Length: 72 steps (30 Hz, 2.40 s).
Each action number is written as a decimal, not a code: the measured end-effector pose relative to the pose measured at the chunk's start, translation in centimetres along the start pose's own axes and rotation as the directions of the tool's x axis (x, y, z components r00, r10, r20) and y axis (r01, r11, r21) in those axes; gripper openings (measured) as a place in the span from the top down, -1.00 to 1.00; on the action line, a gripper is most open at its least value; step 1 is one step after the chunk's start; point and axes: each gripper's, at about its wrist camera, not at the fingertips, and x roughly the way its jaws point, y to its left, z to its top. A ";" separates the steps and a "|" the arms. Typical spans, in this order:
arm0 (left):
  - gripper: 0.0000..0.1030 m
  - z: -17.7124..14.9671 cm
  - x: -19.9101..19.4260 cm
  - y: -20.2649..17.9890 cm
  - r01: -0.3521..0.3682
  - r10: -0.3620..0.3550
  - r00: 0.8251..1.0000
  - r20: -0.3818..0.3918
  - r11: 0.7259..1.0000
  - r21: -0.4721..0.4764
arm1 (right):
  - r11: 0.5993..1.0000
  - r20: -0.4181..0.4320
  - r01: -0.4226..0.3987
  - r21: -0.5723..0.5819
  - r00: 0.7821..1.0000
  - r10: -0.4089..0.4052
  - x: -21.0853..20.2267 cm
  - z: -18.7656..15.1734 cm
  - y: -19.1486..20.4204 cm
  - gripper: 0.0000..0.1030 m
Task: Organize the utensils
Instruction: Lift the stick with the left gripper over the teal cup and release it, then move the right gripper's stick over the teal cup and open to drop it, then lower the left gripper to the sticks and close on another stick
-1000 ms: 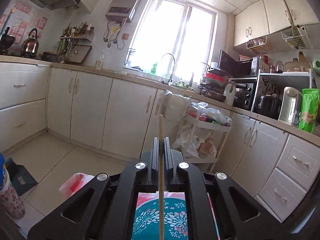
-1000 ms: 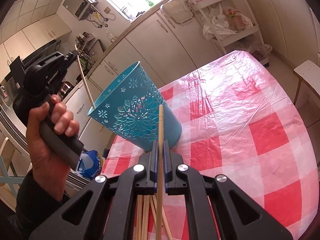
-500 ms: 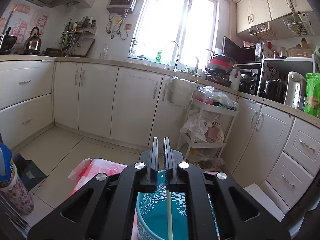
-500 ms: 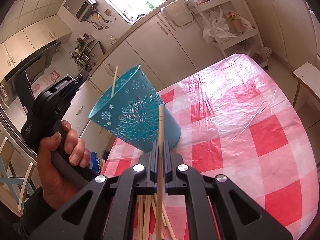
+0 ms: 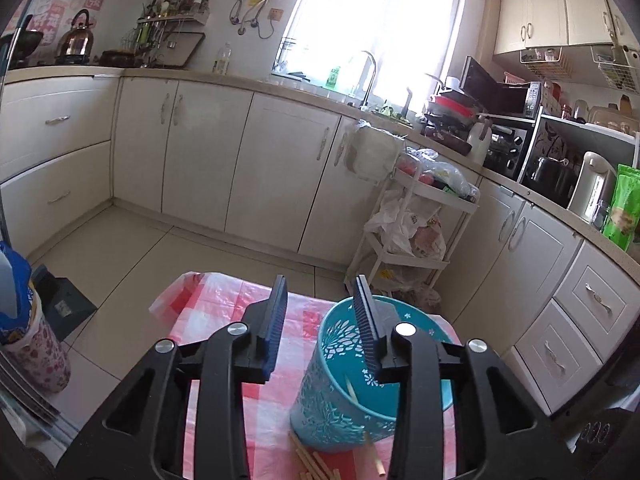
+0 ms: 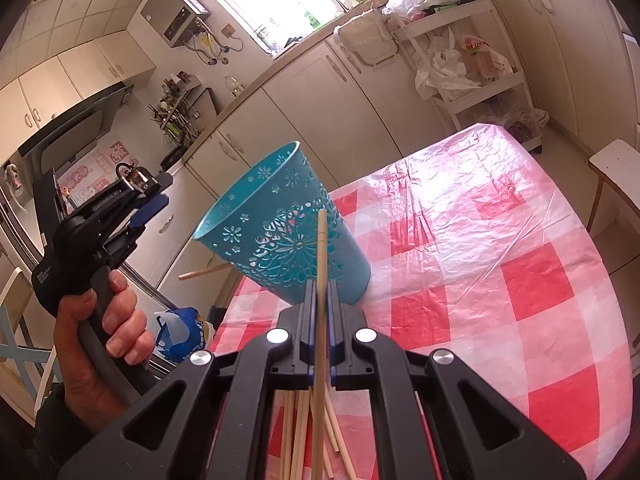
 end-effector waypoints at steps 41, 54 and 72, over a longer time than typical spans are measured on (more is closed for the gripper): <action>0.05 -4.2 -2.4 6.6 0.078 -0.147 0.959 -0.242 0.959 -0.271 | 0.809 0.067 0.046 -0.586 0.998 -0.009 2.4 4.2 11.7 0.29; -0.04 -6.7 4.1 4.8 0.197 -0.462 0.745 -0.481 0.841 -0.503 | 0.970 -0.202 -0.052 -0.237 0.979 0.003 3.5 -1.1 4.3 0.23; 0.87 -4.8 5.4 2.3 0.160 -0.378 0.708 -0.596 0.908 -0.387 | 0.984 -0.160 -0.047 -0.170 0.987 0.019 2.2 0.2 3.2 0.20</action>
